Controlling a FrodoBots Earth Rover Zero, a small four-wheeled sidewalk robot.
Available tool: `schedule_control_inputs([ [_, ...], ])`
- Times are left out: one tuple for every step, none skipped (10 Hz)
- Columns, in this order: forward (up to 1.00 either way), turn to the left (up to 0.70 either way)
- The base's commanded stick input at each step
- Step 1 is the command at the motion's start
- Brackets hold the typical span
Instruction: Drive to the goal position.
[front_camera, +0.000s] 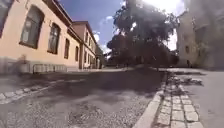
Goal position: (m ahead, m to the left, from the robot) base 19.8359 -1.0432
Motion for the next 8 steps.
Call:
schedule_control_inputs([
  [0.85,0.0],
  [0.85,0.0],
  [0.85,-0.22],
  [0.85,-0.34],
  [0.85,-0.34],
  [0.85,-0.34],
  [0.85,-0.34],
  [0.85,-0.34],
])
